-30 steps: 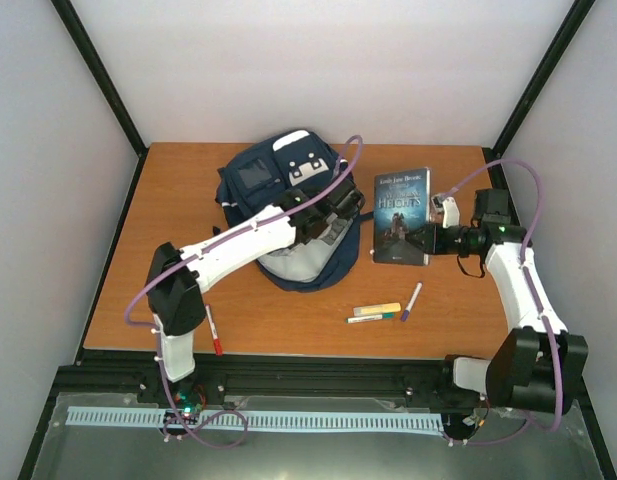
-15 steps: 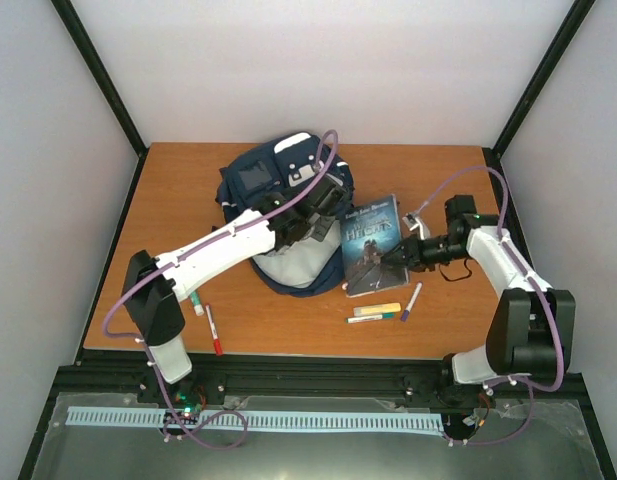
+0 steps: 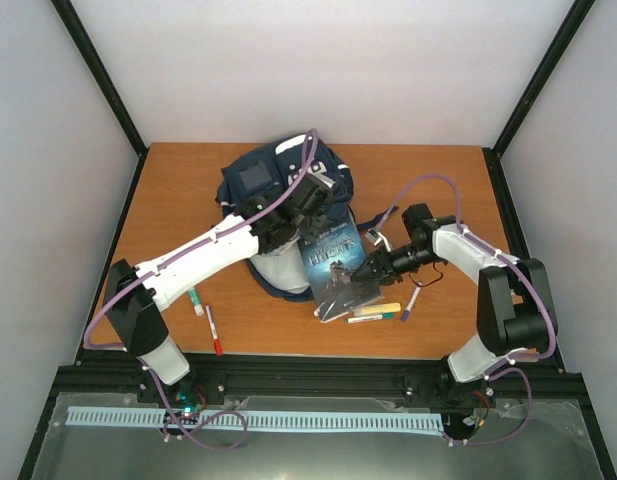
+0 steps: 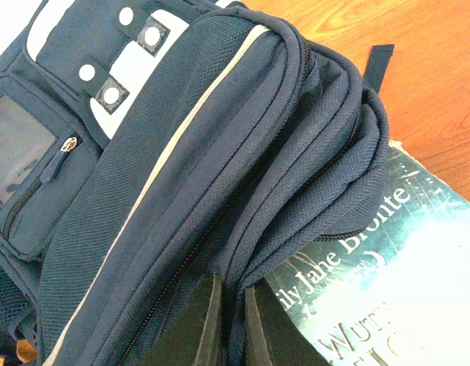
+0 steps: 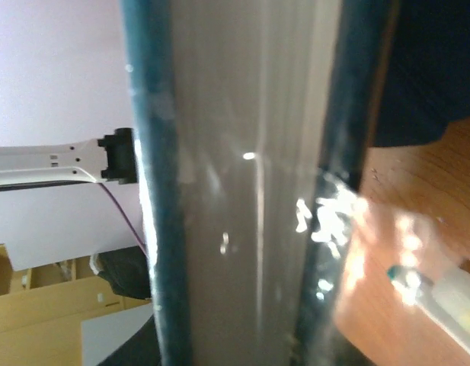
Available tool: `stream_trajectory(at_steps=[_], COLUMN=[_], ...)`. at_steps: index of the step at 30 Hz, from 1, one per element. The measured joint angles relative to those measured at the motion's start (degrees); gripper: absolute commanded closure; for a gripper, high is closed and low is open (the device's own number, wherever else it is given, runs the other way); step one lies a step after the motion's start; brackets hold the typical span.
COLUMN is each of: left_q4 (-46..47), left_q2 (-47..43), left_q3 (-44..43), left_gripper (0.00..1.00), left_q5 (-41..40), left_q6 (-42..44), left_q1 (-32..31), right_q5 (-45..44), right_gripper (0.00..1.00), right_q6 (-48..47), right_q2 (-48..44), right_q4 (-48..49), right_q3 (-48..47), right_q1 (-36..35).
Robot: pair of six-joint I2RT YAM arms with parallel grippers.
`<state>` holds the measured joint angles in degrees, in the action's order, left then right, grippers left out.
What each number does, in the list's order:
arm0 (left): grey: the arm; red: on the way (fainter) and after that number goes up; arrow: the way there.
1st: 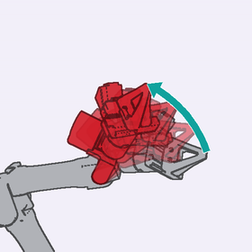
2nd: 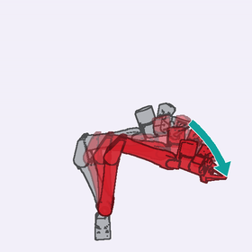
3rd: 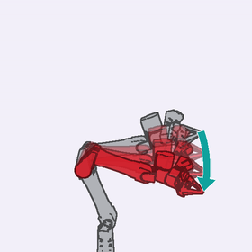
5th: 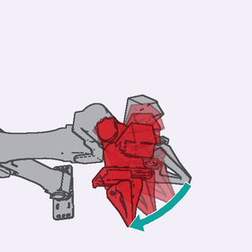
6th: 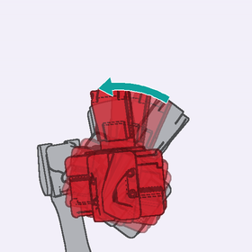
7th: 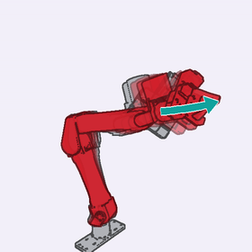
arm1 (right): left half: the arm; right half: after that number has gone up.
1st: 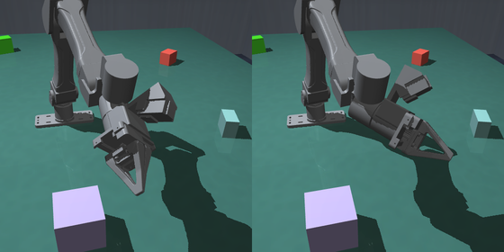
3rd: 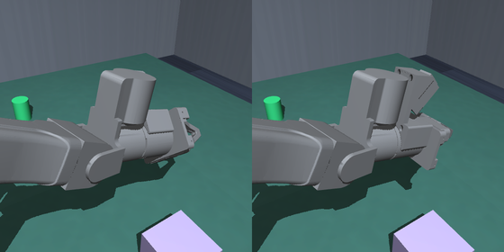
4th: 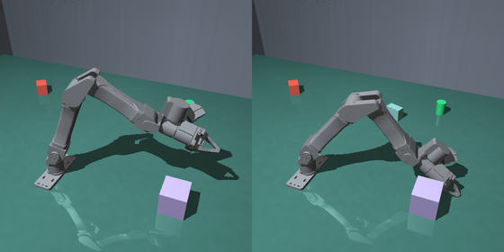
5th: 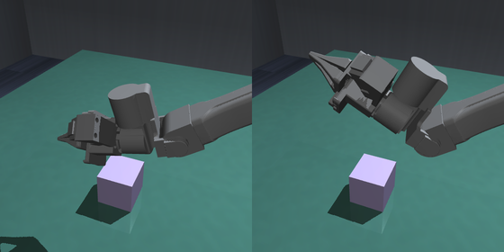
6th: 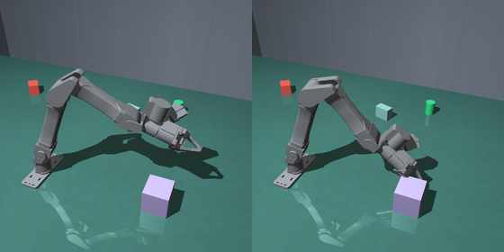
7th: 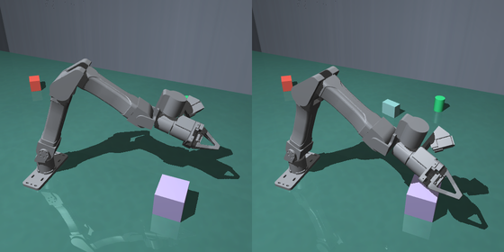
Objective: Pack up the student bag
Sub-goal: Place the book in the student bag.
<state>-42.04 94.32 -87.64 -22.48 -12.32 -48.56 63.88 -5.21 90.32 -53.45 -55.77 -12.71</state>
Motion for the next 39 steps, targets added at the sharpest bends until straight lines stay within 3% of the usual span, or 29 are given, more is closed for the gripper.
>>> stream_trajectory(at_steps=[15,31,33,39], left_q4=[1.90,2.25,2.38,3.08], left_q2=[-3.80,-5.03,-5.14,-5.38], left_q3=[2.89,3.54,3.54,3.63], left_gripper=[0.99,0.99,0.99,0.99], left_q5=[2.10,2.78,2.80,2.73], left_q6=[1.44,1.90,1.92,2.23], left_q1=[0.13,0.31,0.31,0.57], right_q5=[5.79,5.20,4.48,4.09], right_gripper=[0.97,0.97,0.95,0.72], right_q6=[4.20,19.63,19.37,19.76], right_q2=[13.60,21.40,23.30,27.98], right_q4=[8.55,27.52,27.50,29.49], right_q3=[-9.14,-11.69,-14.40,-19.76], right_q1=[-4.22,-7.65,-7.78,-8.22])
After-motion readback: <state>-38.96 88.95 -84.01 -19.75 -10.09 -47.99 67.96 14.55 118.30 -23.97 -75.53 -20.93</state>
